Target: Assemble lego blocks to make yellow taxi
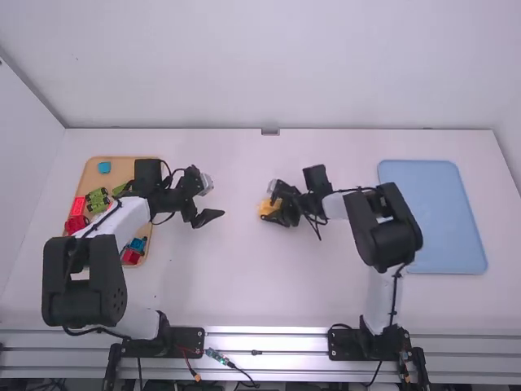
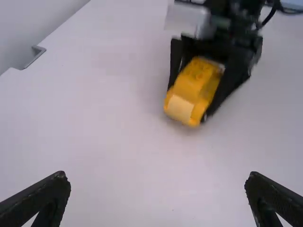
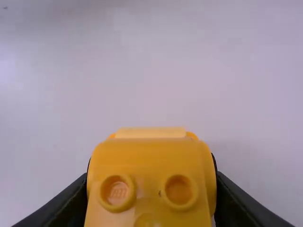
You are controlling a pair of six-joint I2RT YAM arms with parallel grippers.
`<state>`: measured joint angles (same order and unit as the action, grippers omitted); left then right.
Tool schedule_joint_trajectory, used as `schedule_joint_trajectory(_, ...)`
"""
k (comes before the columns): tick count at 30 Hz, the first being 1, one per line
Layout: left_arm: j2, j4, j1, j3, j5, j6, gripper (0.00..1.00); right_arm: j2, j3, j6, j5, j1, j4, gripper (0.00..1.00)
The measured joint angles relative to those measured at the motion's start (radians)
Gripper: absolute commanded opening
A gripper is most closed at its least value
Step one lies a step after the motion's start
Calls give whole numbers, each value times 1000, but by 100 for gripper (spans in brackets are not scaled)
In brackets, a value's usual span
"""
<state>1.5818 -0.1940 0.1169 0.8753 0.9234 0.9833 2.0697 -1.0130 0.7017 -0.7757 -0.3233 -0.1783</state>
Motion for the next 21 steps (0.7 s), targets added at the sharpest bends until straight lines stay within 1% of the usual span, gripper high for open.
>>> schedule_joint_trajectory(2,0,0,0,0,0,0,99,-87,0,-20,64,42,61,37)
schedule_joint_trajectory(4,0,3,0,0,0,0,99,-198,-1,-30,137,100,123,36)
schedule_joint_trajectory(5,0,4,0,0,0,0,99,-218,-2,-31,151,113,135,36)
schedule_joint_trajectory(7,0,11,0,0,0,0,99,-292,-2,-40,204,172,177,34)
schedule_joint_trajectory(8,0,18,0,0,0,0,99,-328,-2,-49,239,219,200,31)
schedule_joint_trajectory(9,0,20,0,0,0,0,99,-336,-2,-55,249,232,206,31)
schedule_joint_trajectory(12,0,31,0,0,0,0,99,-369,-2,-102,320,359,244,29)
schedule_joint_trajectory(13,0,34,0,0,0,0,99,-370,-2,-109,330,384,252,28)
schedule_joint_trajectory(14,0,40,0,0,0,0,99,-370,-2,-123,346,440,269,28)
schedule_joint_trajectory(15,0,47,0,-1,0,0,99,-370,-1,-130,354,472,281,28)
schedule_joint_trajectory(17,0,55,0,-3,0,0,99,-370,-1,-145,373,560,302,28)
schedule_joint_trajectory(19,0,56,0,-6,0,0,99,-370,1,-156,387,640,287,27)
schedule_joint_trajectory(21,0,56,0,-6,0,-1,99,-370,11,-163,390,695,251,27)
